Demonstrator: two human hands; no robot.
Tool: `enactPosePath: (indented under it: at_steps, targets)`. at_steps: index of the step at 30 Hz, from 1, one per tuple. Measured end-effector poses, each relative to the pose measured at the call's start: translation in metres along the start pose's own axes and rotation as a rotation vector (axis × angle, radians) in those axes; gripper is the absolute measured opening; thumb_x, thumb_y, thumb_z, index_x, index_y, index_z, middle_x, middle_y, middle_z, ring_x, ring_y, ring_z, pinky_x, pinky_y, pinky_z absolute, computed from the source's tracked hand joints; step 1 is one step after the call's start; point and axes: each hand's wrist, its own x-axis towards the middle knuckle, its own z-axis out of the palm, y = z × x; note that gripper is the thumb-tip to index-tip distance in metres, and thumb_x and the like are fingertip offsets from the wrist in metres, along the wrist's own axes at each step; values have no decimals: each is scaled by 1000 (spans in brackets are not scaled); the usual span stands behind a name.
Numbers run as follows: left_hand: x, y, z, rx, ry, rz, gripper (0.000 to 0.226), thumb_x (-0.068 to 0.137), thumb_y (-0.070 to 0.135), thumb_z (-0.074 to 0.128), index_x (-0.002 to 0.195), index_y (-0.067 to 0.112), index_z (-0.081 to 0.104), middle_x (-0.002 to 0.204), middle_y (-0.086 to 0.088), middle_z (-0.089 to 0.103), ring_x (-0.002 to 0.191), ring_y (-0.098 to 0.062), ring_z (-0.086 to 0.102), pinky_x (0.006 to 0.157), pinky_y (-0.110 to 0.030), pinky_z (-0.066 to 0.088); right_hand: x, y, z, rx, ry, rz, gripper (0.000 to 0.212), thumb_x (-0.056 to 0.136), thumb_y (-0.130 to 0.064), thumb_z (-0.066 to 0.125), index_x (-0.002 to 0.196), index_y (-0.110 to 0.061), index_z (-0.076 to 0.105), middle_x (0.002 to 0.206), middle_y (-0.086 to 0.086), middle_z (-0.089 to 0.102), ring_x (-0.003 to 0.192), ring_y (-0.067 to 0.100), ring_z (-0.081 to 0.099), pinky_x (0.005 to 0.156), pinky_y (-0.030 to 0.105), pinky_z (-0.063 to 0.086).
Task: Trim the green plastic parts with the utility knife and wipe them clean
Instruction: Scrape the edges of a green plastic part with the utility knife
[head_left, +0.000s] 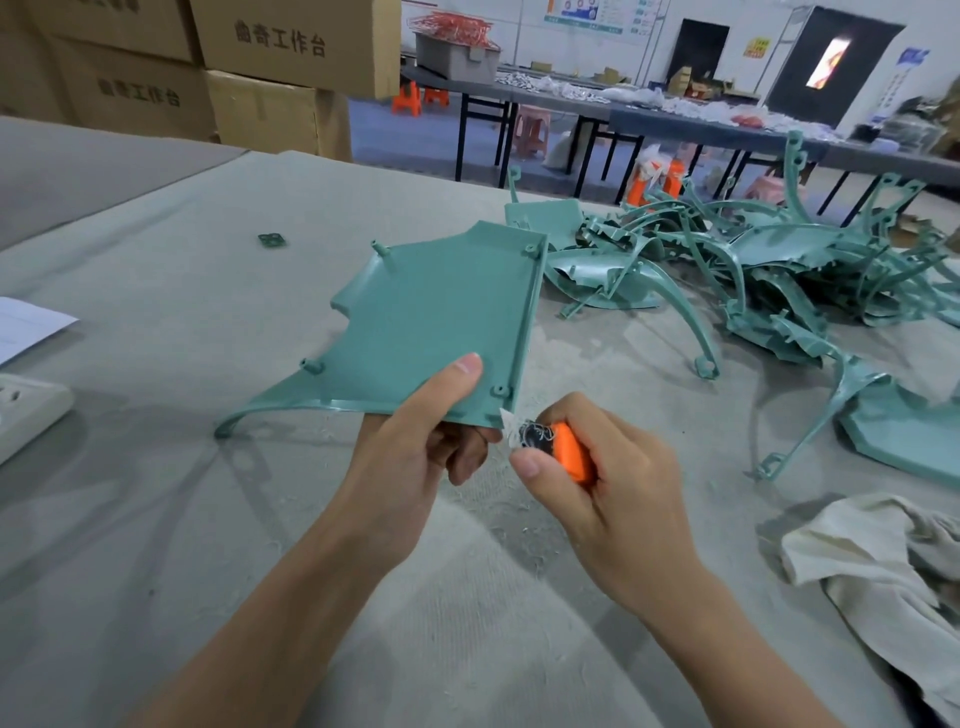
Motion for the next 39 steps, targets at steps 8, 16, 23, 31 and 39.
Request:
enactPosePath:
  at_steps: [8, 16, 23, 31, 39]
  targets:
    - [-3, -1, 3, -50, -41, -40, 35, 87, 25, 53, 53, 17, 48, 43, 4, 43, 40, -12, 34, 47, -28, 26, 2, 3, 3, 96, -24, 40, 59, 99, -65, 31, 79, -13, 51, 58, -10, 36, 49, 14, 39, 43, 36, 33]
    - [-2, 1, 4, -77, -39, -46, 38, 86, 27, 54, 48, 20, 51, 42, 5, 43, 40, -12, 34, 49, -28, 27, 2, -3, 11, 189, -16, 34, 53, 101, -62, 28, 81, -17, 47, 61, -16, 31, 49, 13, 35, 43, 36, 31]
    - [-3, 2, 4, -104, -30, -40, 39, 85, 26, 54, 47, 20, 49, 42, 5, 38, 41, -13, 30, 57, -38, 19, 1, -5, 15, 172, -13, 64, 57, 100, -65, 22, 82, -17, 47, 59, -18, 31, 49, 8, 36, 50, 27, 27]
    - [-6, 0, 7, -73, -84, 2, 26, 89, 22, 49, 66, 10, 48, 45, 7, 41, 39, -10, 30, 47, -28, 23, 7, 0, 17, 154, 45, 129, 47, 99, -66, 20, 81, -27, 38, 59, -15, 32, 50, 9, 35, 50, 28, 27]
    - [-5, -2, 6, -114, -71, 15, 23, 87, 22, 53, 65, 14, 52, 51, 5, 42, 40, -8, 32, 46, -22, 22, 4, 1, 17, 198, 48, 87, 44, 102, -61, 25, 81, -26, 41, 60, -15, 33, 49, 9, 36, 48, 28, 28]
